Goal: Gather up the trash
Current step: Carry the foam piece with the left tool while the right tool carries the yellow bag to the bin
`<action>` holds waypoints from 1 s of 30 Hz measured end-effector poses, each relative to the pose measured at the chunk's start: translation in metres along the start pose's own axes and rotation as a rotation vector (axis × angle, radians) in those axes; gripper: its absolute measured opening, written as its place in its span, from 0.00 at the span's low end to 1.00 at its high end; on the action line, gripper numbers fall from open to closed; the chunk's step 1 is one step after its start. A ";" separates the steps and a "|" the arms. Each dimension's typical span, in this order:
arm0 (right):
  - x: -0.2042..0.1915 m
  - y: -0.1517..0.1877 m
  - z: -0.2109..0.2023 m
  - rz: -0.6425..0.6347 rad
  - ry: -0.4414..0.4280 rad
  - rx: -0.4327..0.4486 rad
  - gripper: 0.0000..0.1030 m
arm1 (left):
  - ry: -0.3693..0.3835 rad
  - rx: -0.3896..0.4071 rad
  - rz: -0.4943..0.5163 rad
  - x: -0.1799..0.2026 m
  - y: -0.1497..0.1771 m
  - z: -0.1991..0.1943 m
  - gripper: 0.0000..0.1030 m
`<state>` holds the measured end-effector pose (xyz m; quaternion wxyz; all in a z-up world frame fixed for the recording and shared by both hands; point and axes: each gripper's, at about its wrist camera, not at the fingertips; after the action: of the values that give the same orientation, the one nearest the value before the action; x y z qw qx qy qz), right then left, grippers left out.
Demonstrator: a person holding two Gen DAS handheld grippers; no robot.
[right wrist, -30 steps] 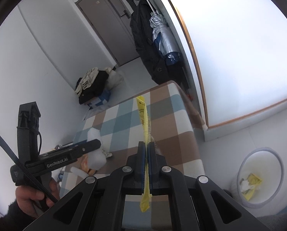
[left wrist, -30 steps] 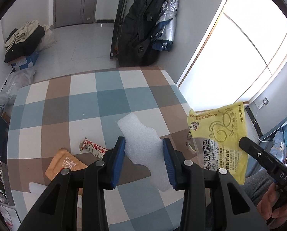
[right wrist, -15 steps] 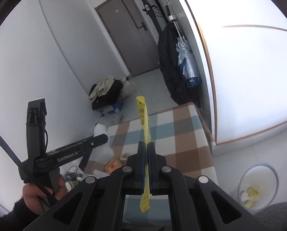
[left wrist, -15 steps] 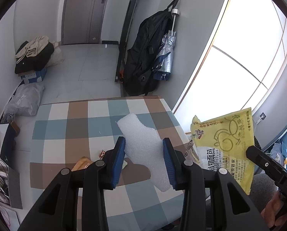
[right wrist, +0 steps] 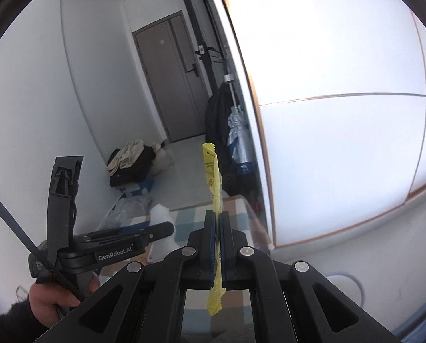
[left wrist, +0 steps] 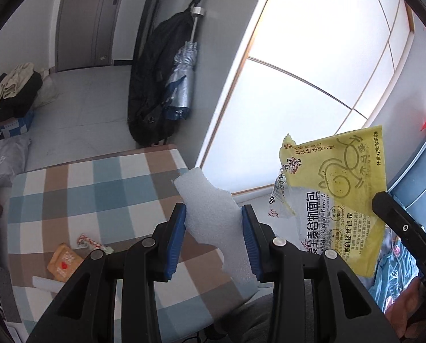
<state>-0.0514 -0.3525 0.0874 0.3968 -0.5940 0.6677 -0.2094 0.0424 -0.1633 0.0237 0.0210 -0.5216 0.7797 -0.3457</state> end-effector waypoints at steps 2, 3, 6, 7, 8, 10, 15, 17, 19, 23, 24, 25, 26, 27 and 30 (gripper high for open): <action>0.019 0.000 -0.006 0.024 0.022 0.006 0.02 | 0.021 -0.021 0.012 0.015 -0.003 0.011 0.33; 0.030 0.001 -0.008 0.036 0.034 0.007 0.02 | 0.032 -0.038 0.016 0.023 -0.005 0.018 0.33; 0.062 0.005 -0.015 0.068 0.076 0.003 0.02 | 0.061 -0.082 0.006 0.041 -0.009 0.037 0.33; 0.073 0.006 -0.017 0.079 0.086 0.001 0.02 | 0.071 -0.096 0.002 0.045 -0.011 0.043 0.33; 0.086 0.009 -0.019 0.093 0.101 0.000 0.02 | 0.083 -0.109 -0.002 0.050 -0.013 0.049 0.33; 0.109 0.014 -0.021 0.118 0.129 -0.007 0.02 | 0.104 -0.133 -0.006 0.060 -0.016 0.062 0.33; 0.167 0.032 -0.009 0.220 0.180 -0.083 0.02 | 0.142 -0.200 0.004 0.080 -0.018 0.098 0.33; 0.185 0.043 -0.002 0.253 0.189 -0.112 0.02 | 0.151 -0.236 0.002 0.085 -0.017 0.117 0.33; 0.198 0.053 0.007 0.270 0.207 -0.141 0.02 | 0.160 -0.274 -0.006 0.088 -0.014 0.133 0.33; 0.229 0.071 0.030 0.306 0.239 -0.210 0.02 | 0.146 -0.334 -0.019 0.090 -0.008 0.163 0.33; 0.237 0.076 0.039 0.317 0.247 -0.234 0.02 | 0.138 -0.335 -0.013 0.091 -0.008 0.167 0.33; 0.245 0.082 0.046 0.335 0.245 -0.258 0.02 | 0.142 -0.338 -0.001 0.094 -0.008 0.170 0.33; 0.254 0.089 0.056 0.357 0.233 -0.284 0.02 | 0.143 -0.342 0.006 0.095 -0.007 0.174 0.33; 0.264 0.097 0.067 0.382 0.226 -0.318 0.02 | 0.138 -0.348 0.006 0.095 -0.007 0.177 0.33; 0.289 0.115 0.090 0.432 0.221 -0.390 0.02 | 0.136 -0.385 -0.005 0.094 -0.004 0.193 0.33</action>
<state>-0.0473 -0.5885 -0.1343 0.2357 -0.4770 0.8451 -0.0517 0.0789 -0.3416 -0.0895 -0.1329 -0.4933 0.8297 -0.2247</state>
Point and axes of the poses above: each gripper's, at about its wrist camera, not at the fingertips, and z roughly the way its jaws point, x to its right, y to its underside, and after that the axes turned 8 degrees about -x, right-handed
